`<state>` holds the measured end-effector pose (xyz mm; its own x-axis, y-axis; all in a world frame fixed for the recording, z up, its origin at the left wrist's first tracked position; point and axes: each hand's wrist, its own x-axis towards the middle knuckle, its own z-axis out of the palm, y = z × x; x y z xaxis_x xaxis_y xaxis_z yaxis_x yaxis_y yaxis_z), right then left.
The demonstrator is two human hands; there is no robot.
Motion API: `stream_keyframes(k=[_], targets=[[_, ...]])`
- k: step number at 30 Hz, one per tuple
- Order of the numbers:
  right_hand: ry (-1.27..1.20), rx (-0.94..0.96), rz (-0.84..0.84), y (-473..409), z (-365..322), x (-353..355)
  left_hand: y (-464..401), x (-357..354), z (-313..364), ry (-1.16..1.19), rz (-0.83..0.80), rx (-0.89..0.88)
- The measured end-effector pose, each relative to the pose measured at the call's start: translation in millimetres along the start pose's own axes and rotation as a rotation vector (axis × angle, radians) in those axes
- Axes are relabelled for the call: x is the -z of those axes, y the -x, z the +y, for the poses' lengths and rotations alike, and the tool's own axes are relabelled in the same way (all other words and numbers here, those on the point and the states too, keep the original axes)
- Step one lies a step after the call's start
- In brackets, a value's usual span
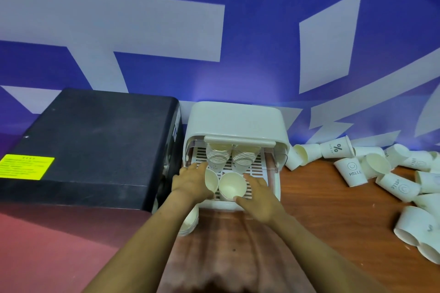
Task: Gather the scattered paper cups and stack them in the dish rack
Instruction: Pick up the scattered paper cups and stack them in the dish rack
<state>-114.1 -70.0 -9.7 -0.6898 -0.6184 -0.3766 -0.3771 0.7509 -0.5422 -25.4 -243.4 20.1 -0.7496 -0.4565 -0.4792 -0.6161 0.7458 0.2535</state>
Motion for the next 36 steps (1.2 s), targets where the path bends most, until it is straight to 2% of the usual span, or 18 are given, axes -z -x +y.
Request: stream_keyframes(k=[8,17,30,36], targets=[[0.032,-0.046,0.087,47,21,27,50,-4,34,0.160,0.238,-0.215],[-0.008,-0.121,0.193,94,69,70,68,-15,108,0.199,0.142,-0.395],[-0.001,-0.044,0.159,78,164,157,50,-47,235,0.196,0.122,-0.327],[0.080,-0.002,0.121,47,215,202,17,-66,279,0.175,0.148,-0.217]])
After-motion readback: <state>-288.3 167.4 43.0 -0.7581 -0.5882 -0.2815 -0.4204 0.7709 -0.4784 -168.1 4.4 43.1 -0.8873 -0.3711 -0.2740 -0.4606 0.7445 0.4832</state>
